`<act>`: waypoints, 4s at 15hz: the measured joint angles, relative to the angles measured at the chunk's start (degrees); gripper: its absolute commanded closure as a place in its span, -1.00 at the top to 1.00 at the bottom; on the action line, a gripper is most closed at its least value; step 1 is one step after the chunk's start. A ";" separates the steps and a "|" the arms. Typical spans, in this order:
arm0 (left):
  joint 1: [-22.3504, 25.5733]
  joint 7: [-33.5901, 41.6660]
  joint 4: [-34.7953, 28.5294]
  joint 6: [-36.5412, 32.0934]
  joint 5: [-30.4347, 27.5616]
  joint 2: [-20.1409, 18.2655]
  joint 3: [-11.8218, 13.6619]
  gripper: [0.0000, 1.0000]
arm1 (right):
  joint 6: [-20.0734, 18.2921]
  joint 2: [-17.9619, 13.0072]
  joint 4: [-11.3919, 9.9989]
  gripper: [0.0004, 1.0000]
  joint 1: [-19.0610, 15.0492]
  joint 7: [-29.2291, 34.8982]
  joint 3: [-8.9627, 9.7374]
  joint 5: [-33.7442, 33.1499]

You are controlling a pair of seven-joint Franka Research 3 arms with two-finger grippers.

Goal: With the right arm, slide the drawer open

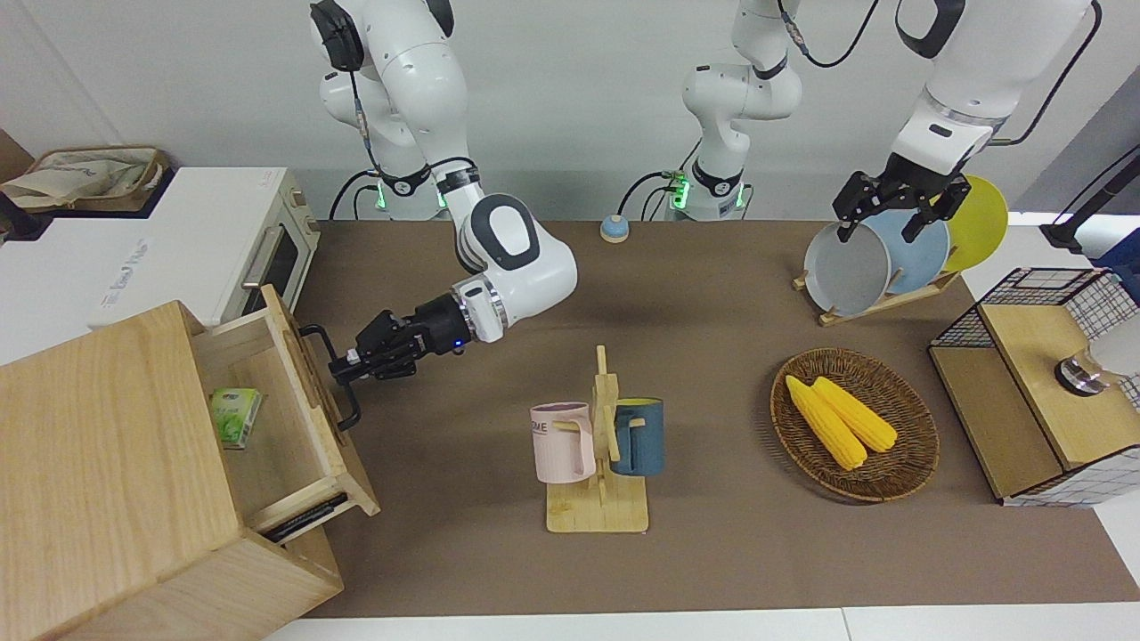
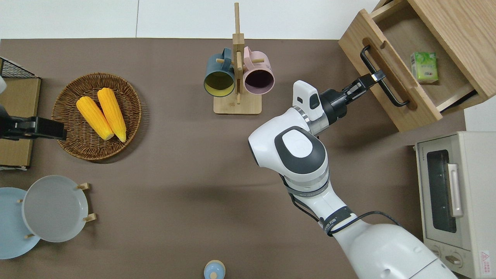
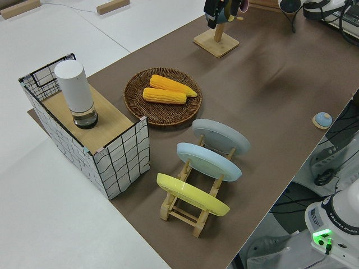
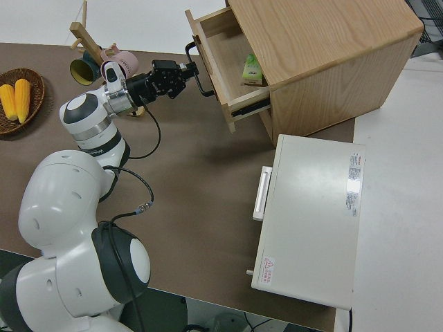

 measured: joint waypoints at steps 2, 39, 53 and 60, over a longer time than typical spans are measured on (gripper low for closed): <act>0.00 0.00 0.00 0.00 0.00 0.00 0.00 1.00 | -1.07 -0.14 0.01 -0.87 1.61 0.00 0.02 1.16; 0.00 0.00 0.00 0.00 0.00 0.00 0.00 1.00 | -10.56 0.98 0.77 0.97 14.76 -1.27 -0.10 5.44; 0.00 0.00 0.00 0.00 0.00 0.00 0.00 0.99 | -10.59 0.95 7.68 0.97 16.39 -0.04 0.22 12.58; 0.00 0.00 0.00 0.00 0.00 0.00 0.00 0.99 | -10.78 -0.87 14.47 0.97 17.11 0.94 2.99 25.17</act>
